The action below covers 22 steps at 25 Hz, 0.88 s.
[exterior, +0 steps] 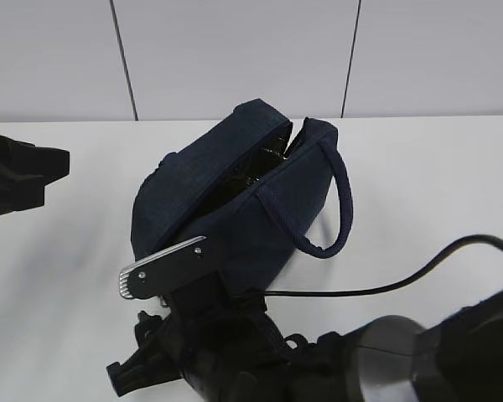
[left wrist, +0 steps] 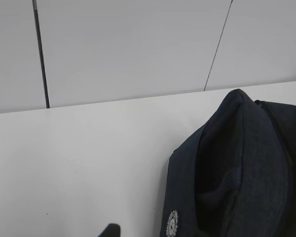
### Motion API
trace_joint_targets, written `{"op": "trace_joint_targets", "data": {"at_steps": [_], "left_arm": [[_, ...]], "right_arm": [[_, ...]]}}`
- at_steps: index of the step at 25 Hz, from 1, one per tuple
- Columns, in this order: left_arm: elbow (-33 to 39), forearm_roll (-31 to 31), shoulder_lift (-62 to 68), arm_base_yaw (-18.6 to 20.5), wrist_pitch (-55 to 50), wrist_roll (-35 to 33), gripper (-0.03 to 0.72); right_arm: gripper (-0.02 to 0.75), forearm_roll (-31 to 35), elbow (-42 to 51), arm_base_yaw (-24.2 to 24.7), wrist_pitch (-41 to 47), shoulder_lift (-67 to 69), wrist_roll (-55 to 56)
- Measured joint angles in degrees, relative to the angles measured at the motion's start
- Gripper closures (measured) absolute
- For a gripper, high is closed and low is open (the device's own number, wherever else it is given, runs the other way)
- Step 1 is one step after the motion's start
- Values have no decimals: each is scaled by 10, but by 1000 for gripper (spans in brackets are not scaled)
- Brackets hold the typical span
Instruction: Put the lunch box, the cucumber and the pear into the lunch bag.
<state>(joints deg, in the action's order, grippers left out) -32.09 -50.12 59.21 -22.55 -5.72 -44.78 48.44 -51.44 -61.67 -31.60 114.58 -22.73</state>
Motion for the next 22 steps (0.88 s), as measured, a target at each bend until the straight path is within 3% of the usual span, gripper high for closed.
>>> {"op": "trace_joint_targets", "data": {"at_steps": [7,22], "left_arm": [[0,-2,0,0,0,0,412],[0,-4,0,0,0,0,412]], "right_arm": [[356,15,-4,2,-16,11,0],[357,-19,-23,2,-24,30,-31]]}}
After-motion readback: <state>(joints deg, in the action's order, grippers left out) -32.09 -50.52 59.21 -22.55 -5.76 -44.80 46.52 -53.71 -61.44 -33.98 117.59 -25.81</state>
